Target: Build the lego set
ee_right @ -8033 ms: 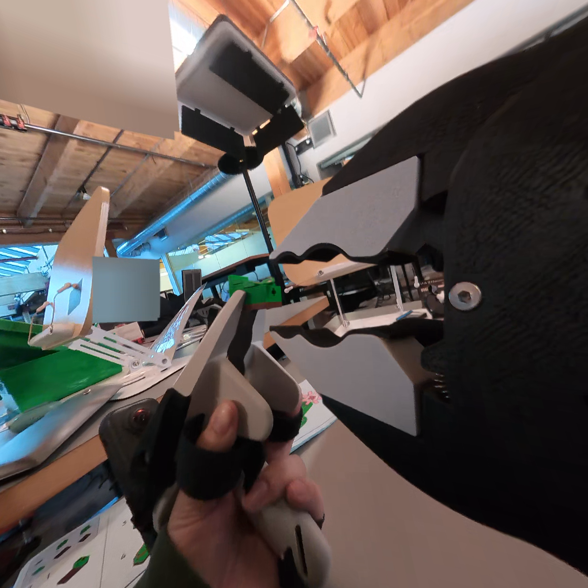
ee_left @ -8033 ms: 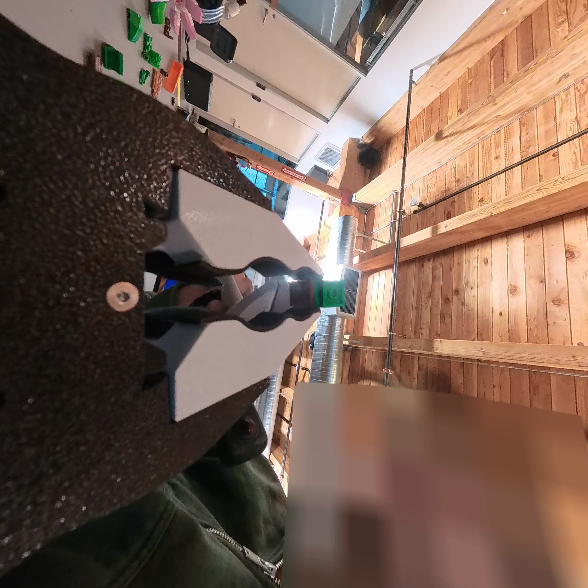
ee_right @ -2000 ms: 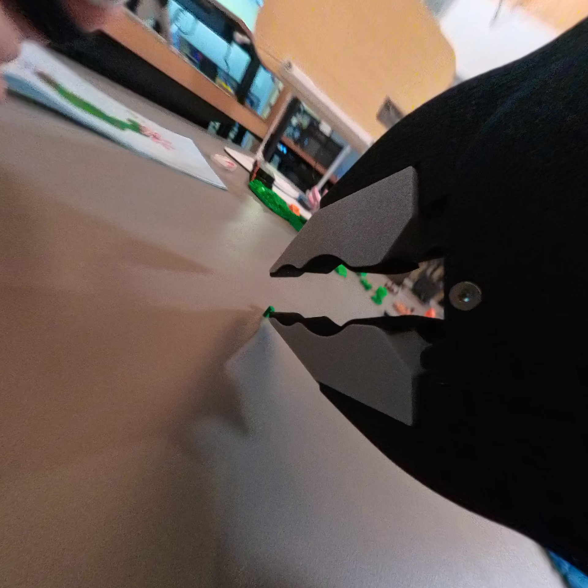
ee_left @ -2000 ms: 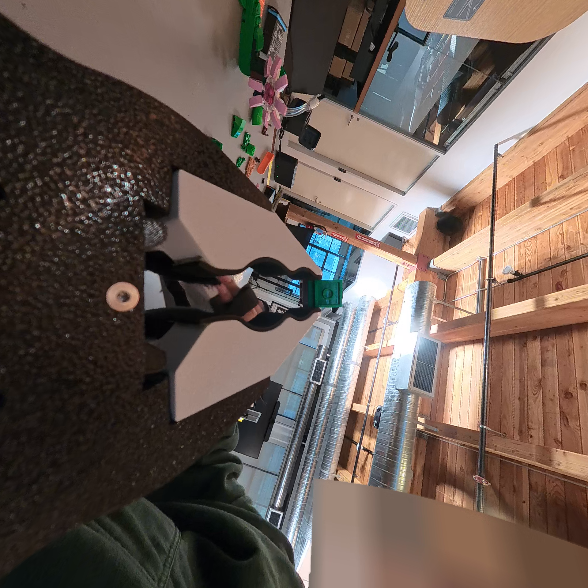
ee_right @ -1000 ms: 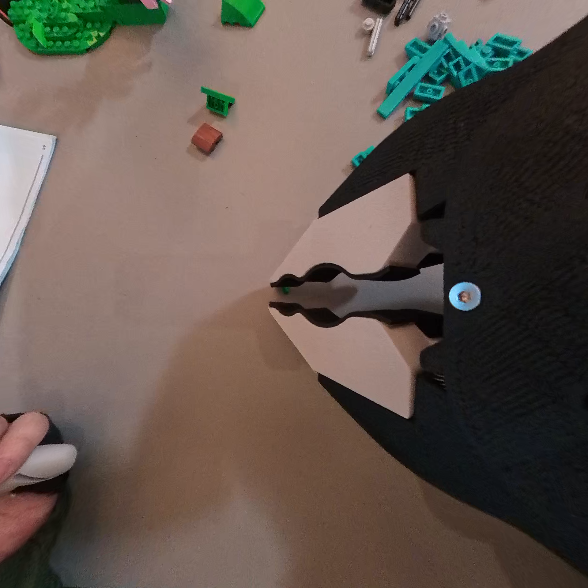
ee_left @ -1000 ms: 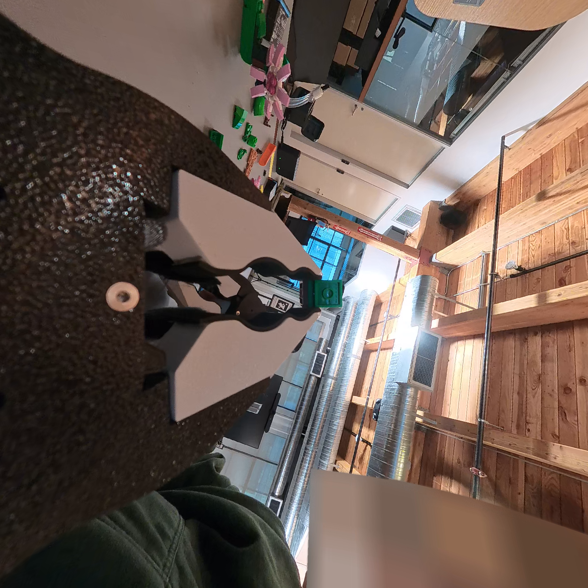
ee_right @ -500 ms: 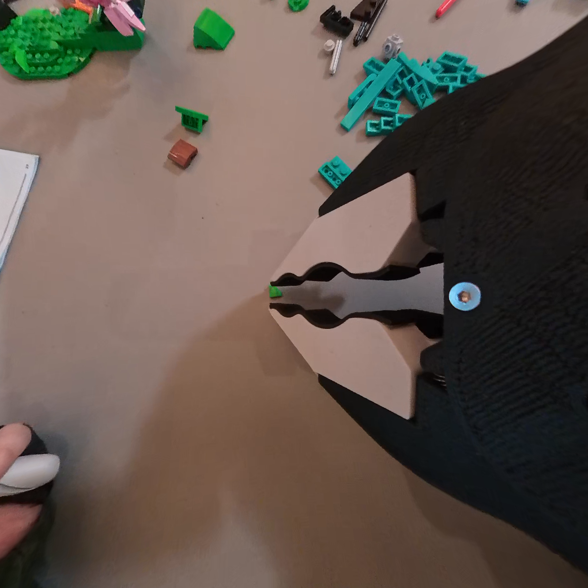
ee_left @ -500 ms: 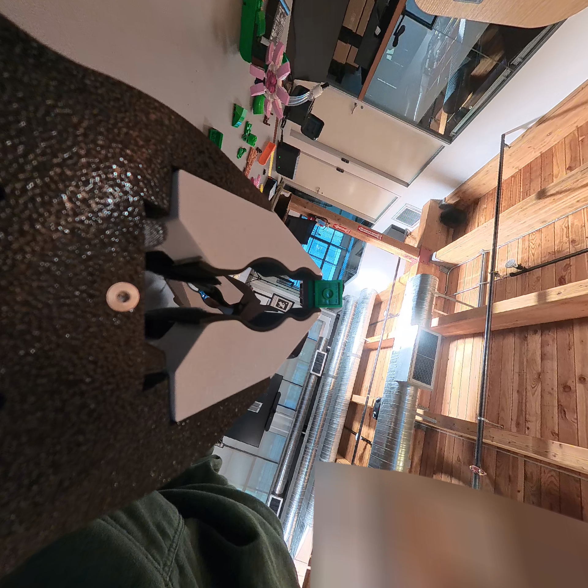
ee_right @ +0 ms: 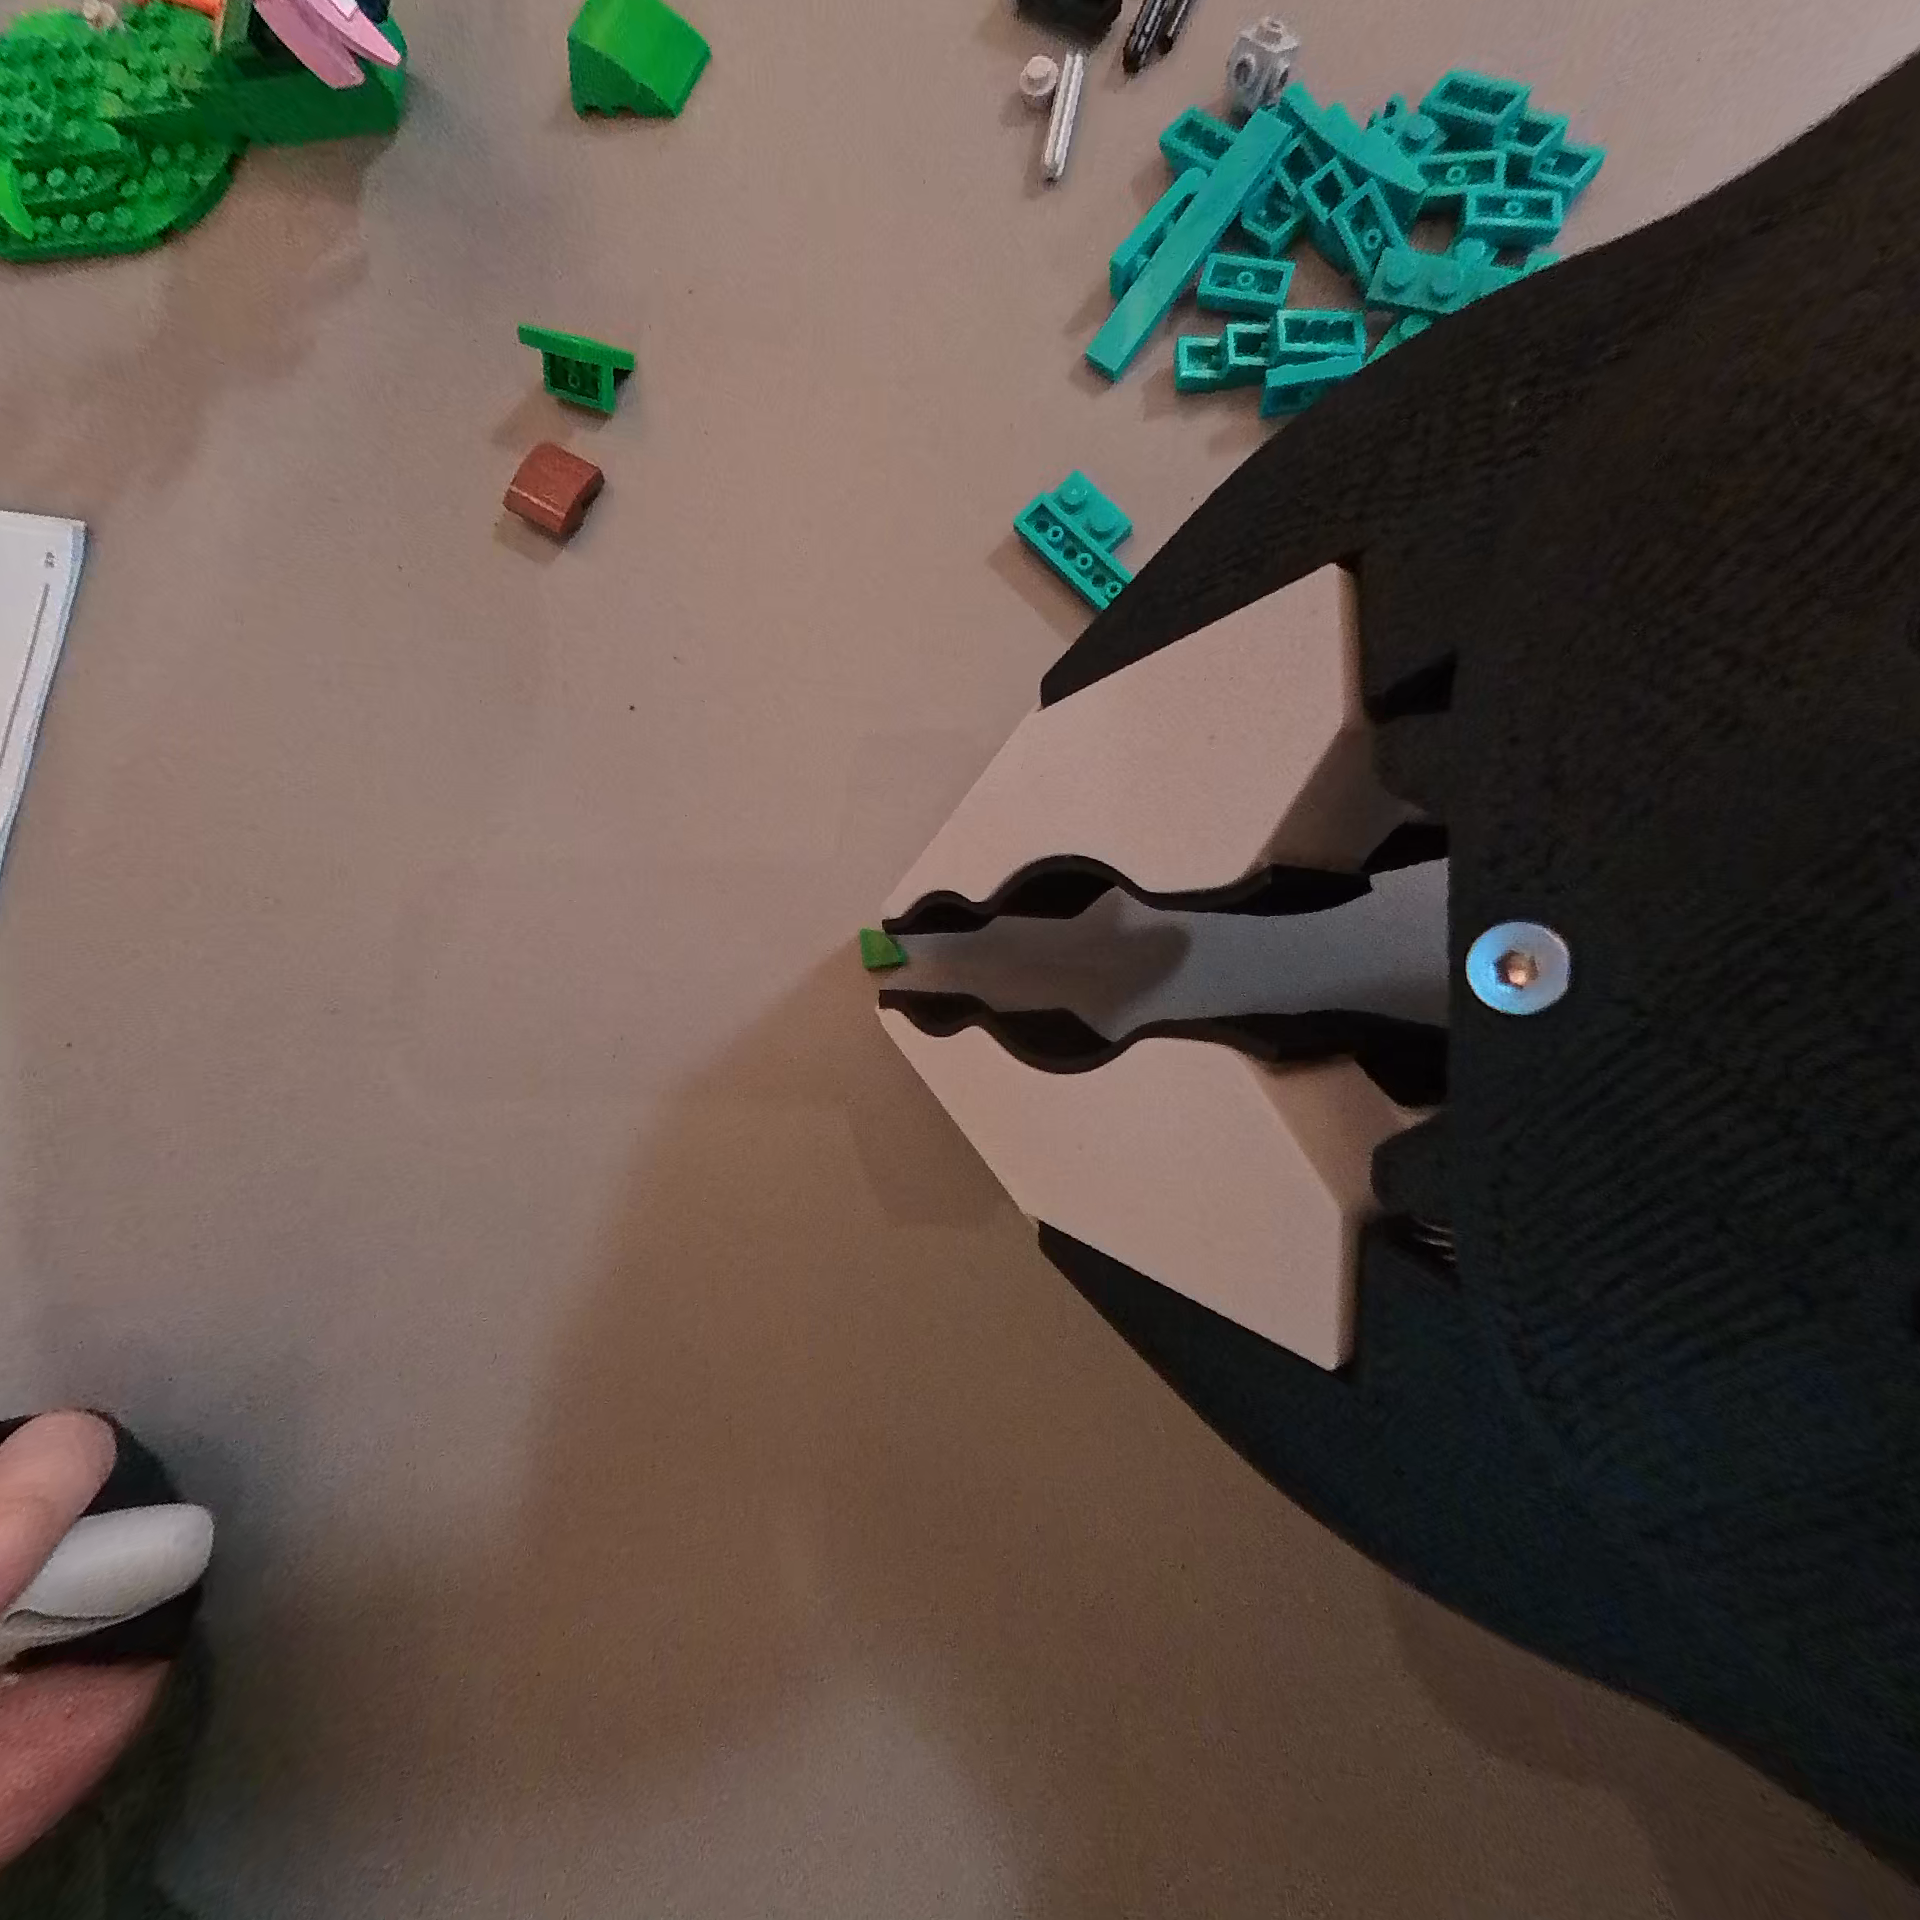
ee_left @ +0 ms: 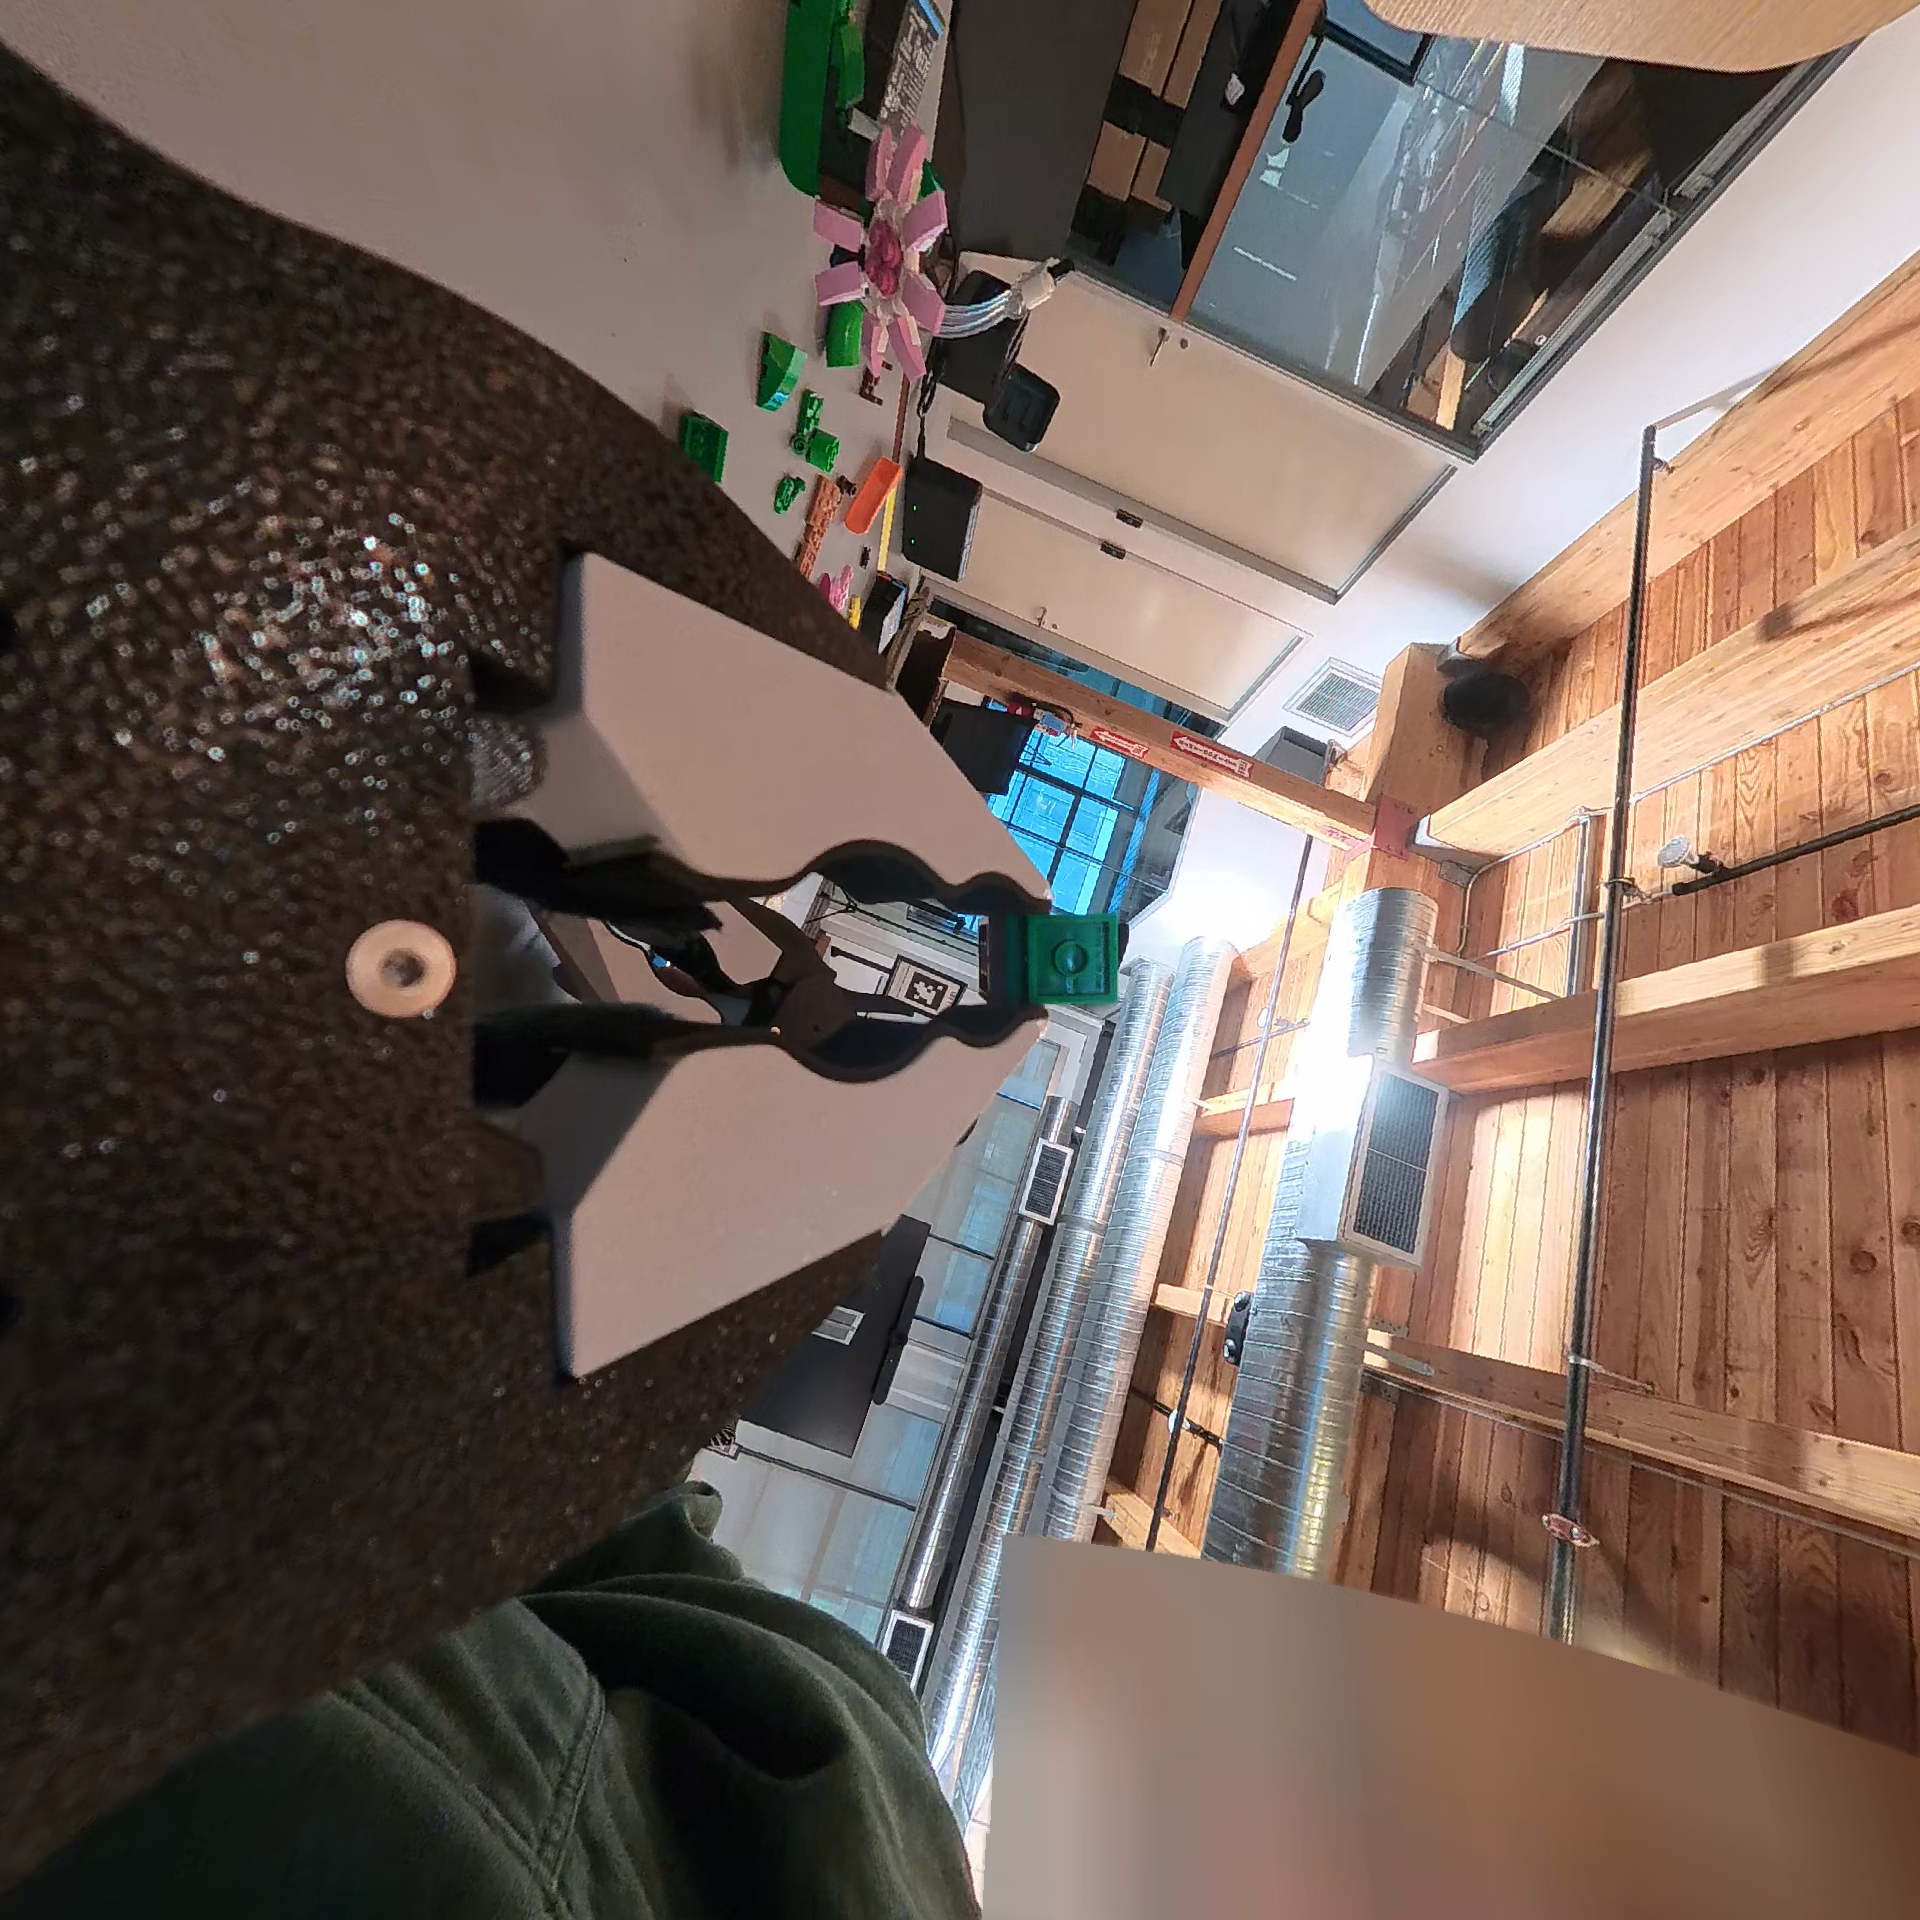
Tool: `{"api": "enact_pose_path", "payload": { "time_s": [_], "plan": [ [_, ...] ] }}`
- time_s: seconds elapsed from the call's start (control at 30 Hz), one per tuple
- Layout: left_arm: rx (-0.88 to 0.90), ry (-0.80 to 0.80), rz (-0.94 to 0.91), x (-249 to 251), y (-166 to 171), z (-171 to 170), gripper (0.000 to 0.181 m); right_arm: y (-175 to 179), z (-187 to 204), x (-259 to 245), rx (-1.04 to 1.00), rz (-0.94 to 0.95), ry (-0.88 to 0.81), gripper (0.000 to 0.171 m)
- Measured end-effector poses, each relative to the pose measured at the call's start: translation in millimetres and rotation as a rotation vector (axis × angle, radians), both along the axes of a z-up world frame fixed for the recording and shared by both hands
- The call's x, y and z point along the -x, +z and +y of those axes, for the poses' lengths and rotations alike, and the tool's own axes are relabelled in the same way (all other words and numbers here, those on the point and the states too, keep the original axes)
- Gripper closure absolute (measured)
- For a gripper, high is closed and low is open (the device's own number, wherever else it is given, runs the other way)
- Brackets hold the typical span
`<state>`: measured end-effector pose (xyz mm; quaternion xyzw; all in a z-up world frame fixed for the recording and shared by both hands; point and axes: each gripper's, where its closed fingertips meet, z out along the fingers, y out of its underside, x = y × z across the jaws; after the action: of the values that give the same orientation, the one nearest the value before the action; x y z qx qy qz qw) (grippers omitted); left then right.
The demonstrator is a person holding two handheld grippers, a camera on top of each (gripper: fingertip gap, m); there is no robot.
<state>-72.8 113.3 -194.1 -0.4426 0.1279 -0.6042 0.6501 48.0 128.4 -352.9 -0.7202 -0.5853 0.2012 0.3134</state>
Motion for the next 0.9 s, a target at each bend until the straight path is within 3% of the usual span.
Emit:
{"api": "enact_pose_path", "payload": {
  "time_s": [0.03,0.13,0.3,0.47,0.9],
  "plan": [
    [-0.002,-0.004,0.0,0,0,0,0.167,0,0,0,-0.001,0.002,0.0,0.162],
    [-0.021,-0.049,-0.02,-3,3,-6,0.167,0,-1,0,0.004,0.009,0.001,0.162],
    [-0.032,-0.351,-0.223,-2,19,-30,0.167,0,-3,0,0.019,0.021,0.007,0.163],
    [-0.046,-0.494,-0.344,7,27,-41,0.168,0,-3,1,0.022,0.027,0.009,0.162],
    [-0.065,-0.508,-0.359,9,29,-44,0.168,0,-4,0,0.037,0.038,0.014,0.161]
  ]
}}
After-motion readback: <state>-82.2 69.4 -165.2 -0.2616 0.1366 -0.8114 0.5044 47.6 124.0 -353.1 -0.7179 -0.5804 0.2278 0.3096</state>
